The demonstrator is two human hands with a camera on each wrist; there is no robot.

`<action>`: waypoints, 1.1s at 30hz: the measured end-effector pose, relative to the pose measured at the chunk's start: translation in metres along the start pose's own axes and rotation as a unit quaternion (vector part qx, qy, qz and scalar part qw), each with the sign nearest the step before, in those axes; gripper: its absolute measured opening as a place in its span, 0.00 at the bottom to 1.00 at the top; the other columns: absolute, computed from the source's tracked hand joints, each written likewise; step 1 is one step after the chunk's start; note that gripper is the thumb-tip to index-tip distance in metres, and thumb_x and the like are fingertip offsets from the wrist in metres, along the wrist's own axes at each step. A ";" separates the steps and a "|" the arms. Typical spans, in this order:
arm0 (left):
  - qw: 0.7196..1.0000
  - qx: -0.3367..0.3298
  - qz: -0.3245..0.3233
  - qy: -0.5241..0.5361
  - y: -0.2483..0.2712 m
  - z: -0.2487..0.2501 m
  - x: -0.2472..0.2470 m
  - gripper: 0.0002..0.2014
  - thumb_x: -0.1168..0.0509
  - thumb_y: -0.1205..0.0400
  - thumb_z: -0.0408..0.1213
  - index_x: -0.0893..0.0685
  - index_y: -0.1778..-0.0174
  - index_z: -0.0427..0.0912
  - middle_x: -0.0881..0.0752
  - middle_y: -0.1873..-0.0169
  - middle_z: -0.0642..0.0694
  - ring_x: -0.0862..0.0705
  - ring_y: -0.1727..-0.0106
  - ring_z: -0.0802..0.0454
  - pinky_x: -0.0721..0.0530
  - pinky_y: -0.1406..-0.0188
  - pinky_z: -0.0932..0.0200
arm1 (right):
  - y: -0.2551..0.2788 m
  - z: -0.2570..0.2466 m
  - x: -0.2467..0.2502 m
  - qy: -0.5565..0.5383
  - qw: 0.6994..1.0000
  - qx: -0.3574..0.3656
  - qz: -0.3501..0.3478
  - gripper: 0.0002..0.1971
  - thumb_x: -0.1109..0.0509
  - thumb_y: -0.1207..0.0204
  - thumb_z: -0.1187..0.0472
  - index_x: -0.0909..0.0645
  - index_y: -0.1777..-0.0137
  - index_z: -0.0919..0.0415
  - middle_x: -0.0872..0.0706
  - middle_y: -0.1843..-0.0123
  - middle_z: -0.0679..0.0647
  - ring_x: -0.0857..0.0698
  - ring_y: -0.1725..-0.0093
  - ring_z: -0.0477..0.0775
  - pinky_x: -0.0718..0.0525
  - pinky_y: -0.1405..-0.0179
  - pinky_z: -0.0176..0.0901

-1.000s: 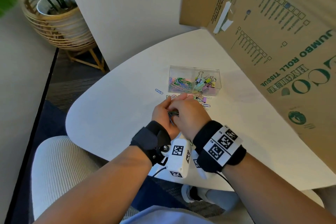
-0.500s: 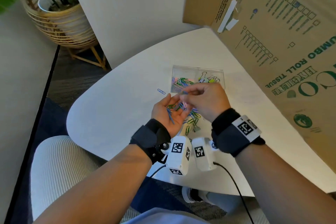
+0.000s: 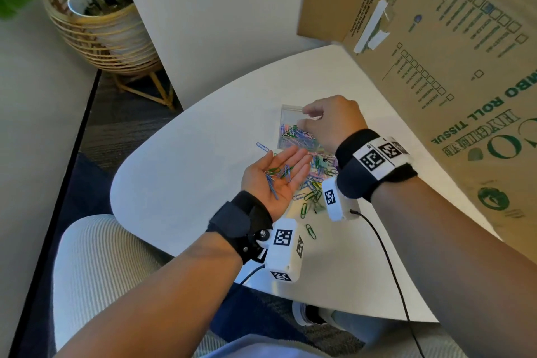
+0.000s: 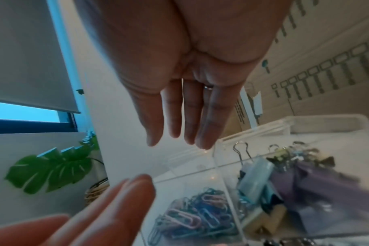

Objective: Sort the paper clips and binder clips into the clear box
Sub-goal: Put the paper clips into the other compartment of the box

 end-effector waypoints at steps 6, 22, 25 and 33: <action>1.000 -0.026 0.005 -0.003 -0.006 0.002 0.000 0.20 0.47 0.13 0.42 0.16 0.43 0.30 0.14 0.46 0.32 0.15 0.42 0.39 0.17 0.39 0.45 | 0.048 -0.021 -0.022 0.023 0.994 0.058 -0.088 0.05 0.26 0.28 0.51 0.12 0.59 0.50 0.12 0.64 0.45 0.13 0.62 0.46 0.15 0.56 0.40; 0.999 -0.022 -0.031 -0.006 -0.012 -0.008 0.001 0.23 0.49 0.13 0.47 0.19 0.34 0.36 0.18 0.33 0.35 0.22 0.30 0.37 0.32 0.24 0.42 | 0.078 -0.025 -0.055 -0.003 0.981 0.064 -0.182 0.11 0.31 0.27 0.62 0.10 0.48 0.55 0.10 0.51 0.51 0.15 0.49 0.51 0.18 0.46 0.44; 1.000 -0.018 -0.012 -0.014 -0.011 -0.012 0.005 0.22 0.48 0.14 0.47 0.18 0.35 0.35 0.16 0.37 0.35 0.20 0.33 0.38 0.26 0.30 0.44 | 0.081 -0.021 -0.060 0.017 0.978 0.070 -0.197 0.11 0.30 0.31 0.65 0.10 0.50 0.57 0.11 0.53 0.53 0.16 0.52 0.52 0.18 0.51 0.43; 1.000 0.014 -0.018 0.008 -0.011 -0.020 0.005 0.25 0.45 0.15 0.46 0.28 0.24 0.40 0.26 0.26 0.41 0.26 0.26 0.43 0.34 0.23 0.49 | 0.077 -0.015 -0.067 0.113 0.977 0.082 -0.161 0.12 0.31 0.29 0.64 0.12 0.47 0.55 0.21 0.39 0.57 0.21 0.40 0.57 0.20 0.41 0.50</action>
Point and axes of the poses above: each hand's wrist, its own y-axis away from the middle knuckle, its own x-axis out of the back of the hand, z = x × y, the point moved 7 cm from there along -y, towards the middle knuckle
